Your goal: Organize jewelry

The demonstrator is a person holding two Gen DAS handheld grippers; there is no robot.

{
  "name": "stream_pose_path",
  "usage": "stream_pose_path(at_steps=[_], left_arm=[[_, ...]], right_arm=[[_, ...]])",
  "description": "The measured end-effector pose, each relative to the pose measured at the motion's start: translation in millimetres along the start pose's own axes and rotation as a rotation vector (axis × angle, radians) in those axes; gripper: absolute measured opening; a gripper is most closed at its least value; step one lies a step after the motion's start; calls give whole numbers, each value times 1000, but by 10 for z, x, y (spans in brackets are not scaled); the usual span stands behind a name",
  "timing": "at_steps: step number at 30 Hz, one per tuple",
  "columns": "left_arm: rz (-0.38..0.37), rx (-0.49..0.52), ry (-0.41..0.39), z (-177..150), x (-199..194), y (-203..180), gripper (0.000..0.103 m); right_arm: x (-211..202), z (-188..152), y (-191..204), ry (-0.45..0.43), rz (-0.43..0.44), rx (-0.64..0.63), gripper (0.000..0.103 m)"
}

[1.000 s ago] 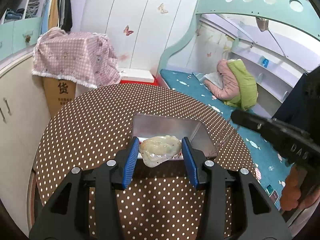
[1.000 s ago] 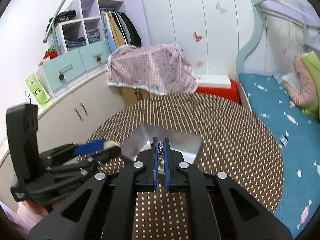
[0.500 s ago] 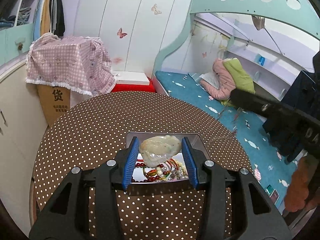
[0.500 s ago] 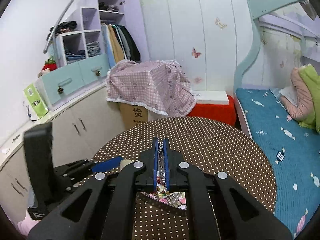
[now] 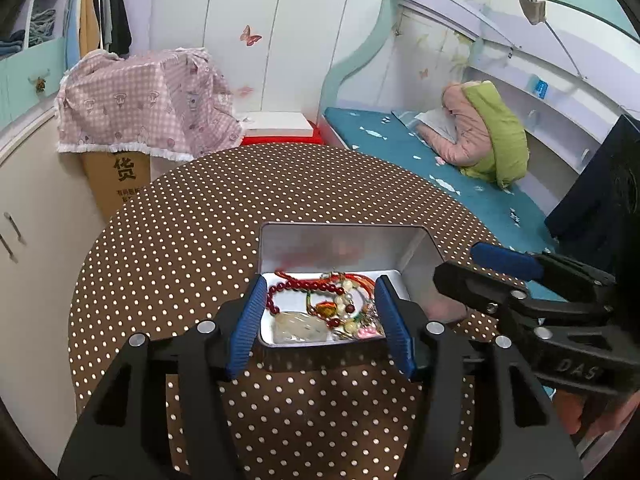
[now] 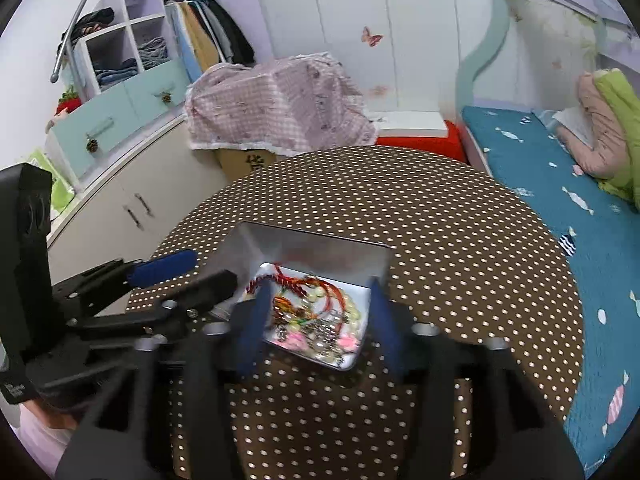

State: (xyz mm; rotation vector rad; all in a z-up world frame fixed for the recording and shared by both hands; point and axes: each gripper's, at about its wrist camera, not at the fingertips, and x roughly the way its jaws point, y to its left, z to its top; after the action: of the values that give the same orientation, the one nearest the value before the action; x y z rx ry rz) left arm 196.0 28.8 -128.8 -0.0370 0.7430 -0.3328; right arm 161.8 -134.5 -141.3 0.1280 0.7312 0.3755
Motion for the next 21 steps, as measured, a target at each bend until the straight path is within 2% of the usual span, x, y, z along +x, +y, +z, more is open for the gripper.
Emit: stream_pose_path(at_steps=[7,12,17,21], left_arm=[[22,-10,-20,-157,-191,-68,66],[66,11,-47,-221,-404,-165,75],[103,18,-94,-263,-664,-248,89],[118,30,-134,-272,-913,-369,92]], right_arm=[[-221,-63,0,-34,-30,7,80],[-380,-148,41,-55,-76,3,92],[-621,-219,76,-97,-121,-1,95],[-817,-233,89,-139,-135,0,95]])
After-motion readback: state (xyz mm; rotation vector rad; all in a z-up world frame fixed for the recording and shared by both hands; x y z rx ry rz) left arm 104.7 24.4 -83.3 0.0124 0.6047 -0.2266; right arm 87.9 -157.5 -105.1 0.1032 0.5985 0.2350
